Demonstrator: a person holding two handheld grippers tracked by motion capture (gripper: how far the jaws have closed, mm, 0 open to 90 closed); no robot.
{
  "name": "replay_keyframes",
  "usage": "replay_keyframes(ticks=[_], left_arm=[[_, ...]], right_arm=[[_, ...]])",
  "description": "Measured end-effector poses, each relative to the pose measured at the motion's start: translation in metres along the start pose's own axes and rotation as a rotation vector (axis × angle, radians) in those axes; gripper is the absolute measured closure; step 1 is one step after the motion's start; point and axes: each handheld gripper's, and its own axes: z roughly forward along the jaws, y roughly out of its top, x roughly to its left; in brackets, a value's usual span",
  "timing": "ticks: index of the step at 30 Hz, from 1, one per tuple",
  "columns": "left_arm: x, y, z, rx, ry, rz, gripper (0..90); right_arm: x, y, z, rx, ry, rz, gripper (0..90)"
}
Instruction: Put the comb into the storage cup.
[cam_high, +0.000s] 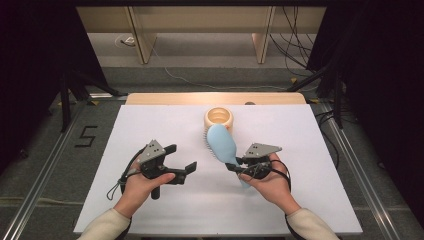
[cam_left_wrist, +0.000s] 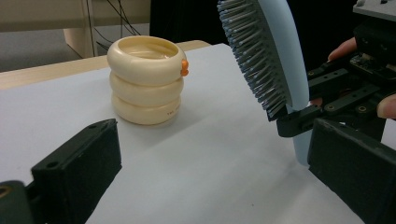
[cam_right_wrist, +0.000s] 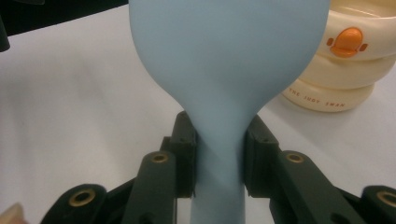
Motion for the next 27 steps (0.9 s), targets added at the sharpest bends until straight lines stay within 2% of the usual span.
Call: replay_keyframes(ticks=[27], left_arm=[[-0.0033,0.0016,0.0036,0.000,-0.011,0.000,2.5]], right_arm=[[0.0054,0.0028,0.0072,-0.009,0.003,0.004,70.4]])
